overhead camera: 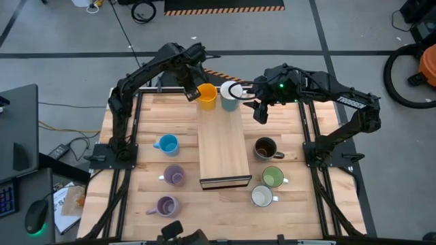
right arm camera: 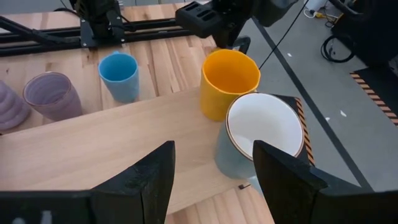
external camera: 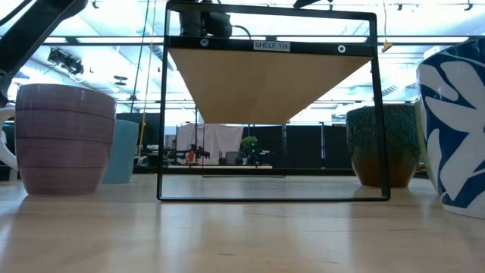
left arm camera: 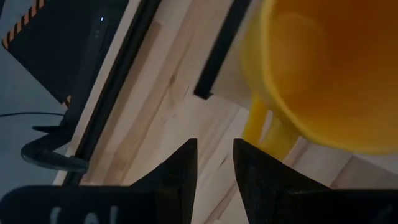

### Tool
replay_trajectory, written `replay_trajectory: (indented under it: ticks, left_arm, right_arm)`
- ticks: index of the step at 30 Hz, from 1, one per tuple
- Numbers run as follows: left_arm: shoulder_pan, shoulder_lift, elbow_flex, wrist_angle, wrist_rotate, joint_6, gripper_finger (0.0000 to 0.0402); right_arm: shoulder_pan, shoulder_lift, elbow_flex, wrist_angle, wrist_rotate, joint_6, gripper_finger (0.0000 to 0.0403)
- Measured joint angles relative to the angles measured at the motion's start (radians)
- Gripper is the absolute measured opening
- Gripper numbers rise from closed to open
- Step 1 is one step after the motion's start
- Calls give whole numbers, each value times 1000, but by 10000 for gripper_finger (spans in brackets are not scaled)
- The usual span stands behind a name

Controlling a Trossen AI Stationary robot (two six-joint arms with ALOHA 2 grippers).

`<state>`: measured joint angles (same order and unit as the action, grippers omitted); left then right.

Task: Place coffee mugs
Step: Put the yellow mug on the shelf

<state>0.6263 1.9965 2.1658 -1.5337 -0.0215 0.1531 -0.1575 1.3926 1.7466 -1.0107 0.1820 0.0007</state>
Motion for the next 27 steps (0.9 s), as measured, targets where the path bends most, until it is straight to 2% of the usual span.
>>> replay_trajectory:
  ticks: [27]
  left_arm:
    - [-40, 0, 0, 82, 0, -14, 109]
  right_arm:
    - [0, 0, 0, -1, -17, 0, 222]
